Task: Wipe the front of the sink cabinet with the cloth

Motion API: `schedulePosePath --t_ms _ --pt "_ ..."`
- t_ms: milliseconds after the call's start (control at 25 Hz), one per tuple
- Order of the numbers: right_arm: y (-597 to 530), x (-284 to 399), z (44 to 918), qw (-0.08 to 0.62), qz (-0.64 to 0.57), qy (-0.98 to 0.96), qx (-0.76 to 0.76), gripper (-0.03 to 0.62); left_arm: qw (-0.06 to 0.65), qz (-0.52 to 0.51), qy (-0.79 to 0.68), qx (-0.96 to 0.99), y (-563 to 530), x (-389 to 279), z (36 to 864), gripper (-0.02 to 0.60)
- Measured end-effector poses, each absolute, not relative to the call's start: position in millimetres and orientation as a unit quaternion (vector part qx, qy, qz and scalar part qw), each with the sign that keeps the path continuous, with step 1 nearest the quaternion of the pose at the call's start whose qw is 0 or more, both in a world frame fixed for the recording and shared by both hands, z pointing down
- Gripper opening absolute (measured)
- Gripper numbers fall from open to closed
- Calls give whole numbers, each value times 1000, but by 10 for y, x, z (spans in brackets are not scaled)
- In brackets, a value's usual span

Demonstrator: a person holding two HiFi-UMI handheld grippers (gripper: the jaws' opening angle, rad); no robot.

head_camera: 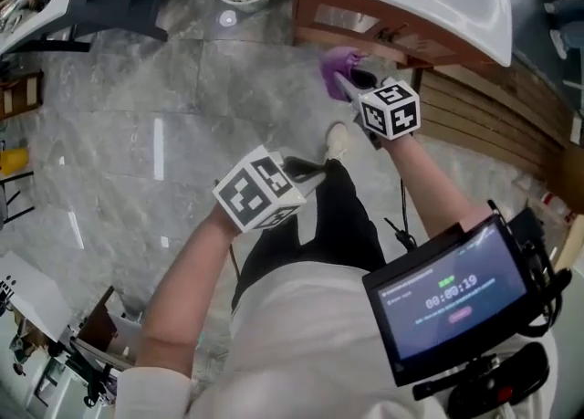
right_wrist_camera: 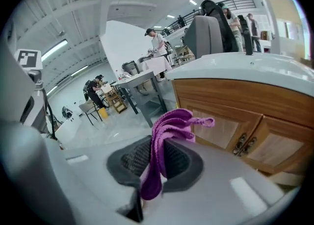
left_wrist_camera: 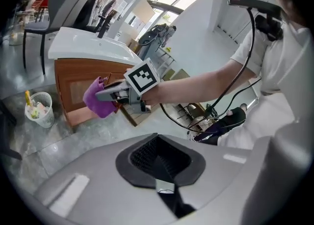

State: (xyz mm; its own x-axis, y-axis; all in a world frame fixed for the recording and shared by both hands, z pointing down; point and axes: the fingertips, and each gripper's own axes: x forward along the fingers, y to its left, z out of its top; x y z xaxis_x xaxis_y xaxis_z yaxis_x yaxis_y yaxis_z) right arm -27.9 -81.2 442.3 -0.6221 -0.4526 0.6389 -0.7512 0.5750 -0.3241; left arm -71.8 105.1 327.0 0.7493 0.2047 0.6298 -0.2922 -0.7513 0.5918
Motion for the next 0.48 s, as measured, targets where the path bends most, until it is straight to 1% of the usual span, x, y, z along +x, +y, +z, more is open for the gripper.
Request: schedulePosePath --t_ms 160,480 --pt "-436 -49 3997 237 302 -843 377 55 340 349 -26 873 1145 -716 3003 8" --pt "290 266 3026 209 281 -840 415 55 311 315 -94 891 973 -765 2439 7"
